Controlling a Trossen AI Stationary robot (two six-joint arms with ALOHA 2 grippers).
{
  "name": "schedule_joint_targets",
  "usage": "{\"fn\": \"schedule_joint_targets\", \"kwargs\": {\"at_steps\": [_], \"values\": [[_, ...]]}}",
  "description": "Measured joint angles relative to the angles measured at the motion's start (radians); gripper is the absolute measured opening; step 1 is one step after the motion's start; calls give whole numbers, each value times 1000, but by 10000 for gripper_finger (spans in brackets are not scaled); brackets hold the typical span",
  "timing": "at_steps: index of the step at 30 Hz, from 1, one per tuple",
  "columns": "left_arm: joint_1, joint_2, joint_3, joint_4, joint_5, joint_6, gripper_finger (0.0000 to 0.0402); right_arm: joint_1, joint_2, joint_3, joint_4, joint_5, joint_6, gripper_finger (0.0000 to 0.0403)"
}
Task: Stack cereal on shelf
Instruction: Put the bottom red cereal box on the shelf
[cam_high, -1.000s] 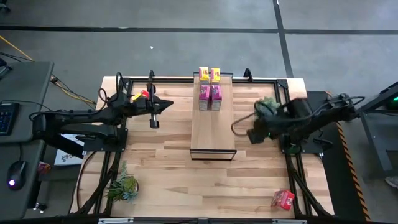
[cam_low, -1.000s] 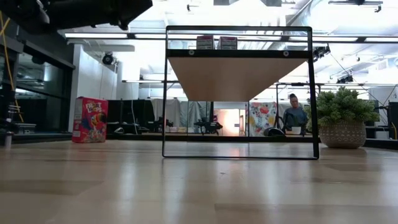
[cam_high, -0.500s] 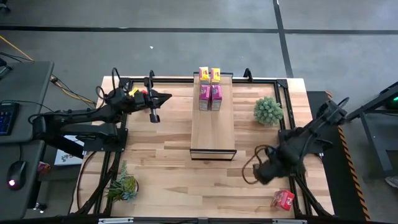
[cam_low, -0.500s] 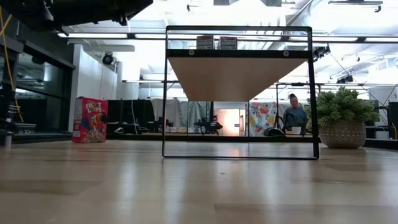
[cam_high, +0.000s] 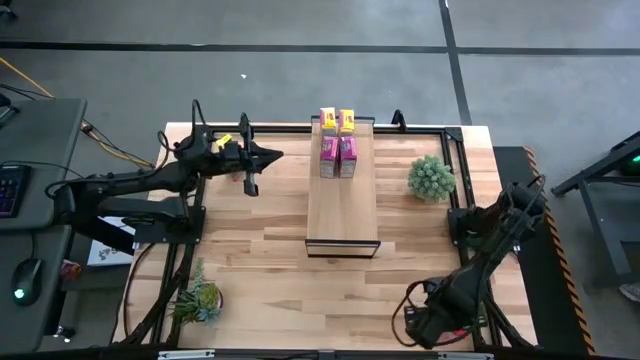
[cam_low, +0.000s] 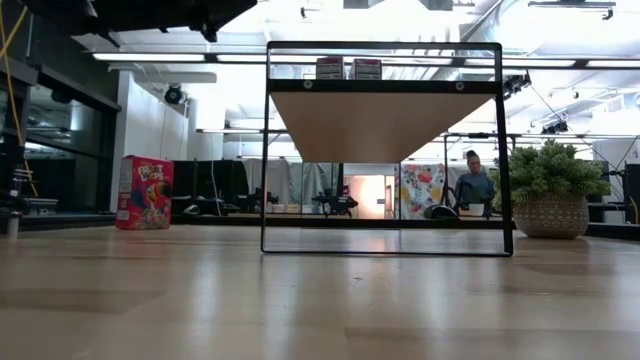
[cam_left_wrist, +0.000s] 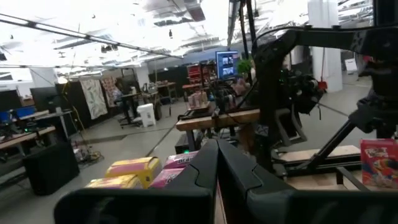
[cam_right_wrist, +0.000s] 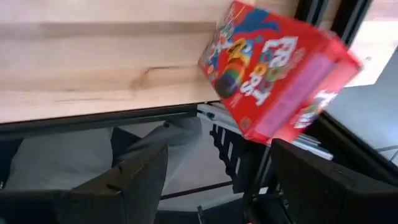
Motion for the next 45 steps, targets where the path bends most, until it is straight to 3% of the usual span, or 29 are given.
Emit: {"fn": "schedule_joint_targets", "kwargs": {"at_steps": [12,21,32,38,45], "values": [[0,56,31,27,0,12,0,51,20,0,-55,-102,7,277],[0,88,31,76,0,37,0,73,20,0,-90,-76,-6,277],[0,88,31,78,0,25,0,107,20,0,-87,-75,-171,277],[-1,88,31,78,0,17,0,111,19,0,-91,-30,-269,277],[-1,88,31,77,0,16,0,111,19,0,-97,68,-270,273]]}}
